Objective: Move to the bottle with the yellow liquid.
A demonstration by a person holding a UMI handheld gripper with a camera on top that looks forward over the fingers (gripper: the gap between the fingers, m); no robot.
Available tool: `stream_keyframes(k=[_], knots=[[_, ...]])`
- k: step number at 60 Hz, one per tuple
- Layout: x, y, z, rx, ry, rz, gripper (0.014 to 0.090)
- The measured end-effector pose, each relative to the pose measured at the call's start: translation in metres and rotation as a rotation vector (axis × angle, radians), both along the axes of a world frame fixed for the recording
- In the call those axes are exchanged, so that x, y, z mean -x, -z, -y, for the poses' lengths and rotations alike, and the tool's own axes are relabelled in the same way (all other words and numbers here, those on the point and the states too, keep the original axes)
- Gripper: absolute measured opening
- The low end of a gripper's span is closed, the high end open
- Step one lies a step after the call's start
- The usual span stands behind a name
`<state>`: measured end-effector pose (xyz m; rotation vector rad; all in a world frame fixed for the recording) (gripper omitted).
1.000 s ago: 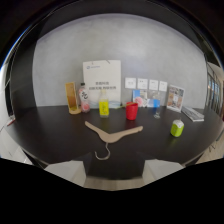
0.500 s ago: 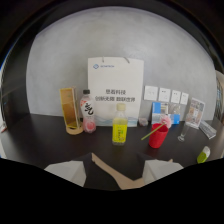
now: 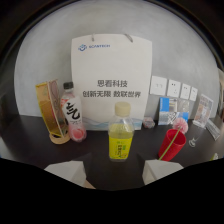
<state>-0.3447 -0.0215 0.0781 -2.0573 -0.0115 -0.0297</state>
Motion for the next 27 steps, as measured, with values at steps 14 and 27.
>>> stream_keyframes(k=[14, 27], knots=[[0.0023, 0.0069, -0.0048, 0.009, 0.000, 0.004, 0.0856], [0.0003, 0.0054, -0.0066, 0.006, 0.001, 0.014, 0.0858]])
